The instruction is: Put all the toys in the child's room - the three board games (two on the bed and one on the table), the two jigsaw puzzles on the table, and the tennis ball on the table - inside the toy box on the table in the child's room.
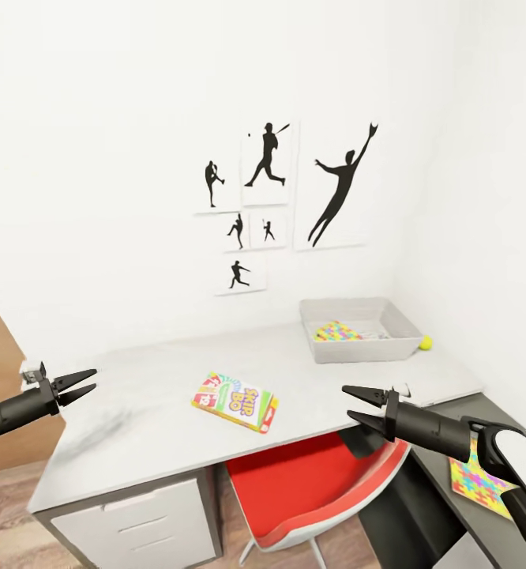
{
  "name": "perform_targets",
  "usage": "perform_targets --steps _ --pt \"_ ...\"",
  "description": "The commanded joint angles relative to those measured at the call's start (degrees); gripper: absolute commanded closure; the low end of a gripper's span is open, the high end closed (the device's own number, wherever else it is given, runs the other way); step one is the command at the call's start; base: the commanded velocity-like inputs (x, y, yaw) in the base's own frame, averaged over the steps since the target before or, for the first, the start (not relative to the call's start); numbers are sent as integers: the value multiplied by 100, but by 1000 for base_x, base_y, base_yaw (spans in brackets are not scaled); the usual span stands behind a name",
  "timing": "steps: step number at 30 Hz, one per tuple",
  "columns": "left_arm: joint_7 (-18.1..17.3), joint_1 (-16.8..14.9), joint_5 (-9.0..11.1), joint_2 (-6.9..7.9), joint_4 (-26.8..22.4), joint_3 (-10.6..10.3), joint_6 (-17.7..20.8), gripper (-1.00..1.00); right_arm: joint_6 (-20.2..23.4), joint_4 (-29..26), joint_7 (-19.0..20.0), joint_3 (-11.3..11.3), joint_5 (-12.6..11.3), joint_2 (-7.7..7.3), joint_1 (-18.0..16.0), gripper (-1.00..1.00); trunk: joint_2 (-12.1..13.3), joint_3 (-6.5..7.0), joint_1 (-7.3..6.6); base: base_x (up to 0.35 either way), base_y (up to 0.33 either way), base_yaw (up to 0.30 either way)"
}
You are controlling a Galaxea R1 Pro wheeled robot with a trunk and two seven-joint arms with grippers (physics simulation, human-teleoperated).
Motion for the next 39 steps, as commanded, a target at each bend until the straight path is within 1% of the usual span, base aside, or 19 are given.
perform_targets --steps 1,8,18,26,39 --pt "-9 -5 13 1 1 1 54 -100 9 -2 -8 4 -10 -5 -5 -100 -11 -5 3 0 148 203" --pt "-8 -5 13 -1 5 0 58 -100 9 -1 -8 1 -10 -7 -5 -100 -11 27 3 0 234 157" --pt "-7 -5 13 -3 9 -7 58 -100 9 6 -8 5 -10 -8 -5 -100 -11 30 3 0 48 12" --pt "-5 -5 13 -3 9 -8 58 -100 9 0 -16 6 -10 0 -5 -100 -11 30 3 0 151 25" --pt "-6 -5 13 -3 9 -1 57 -100 9 -1 -25 12 -10 1 -5 -100 -11 30 3 0 18 220"
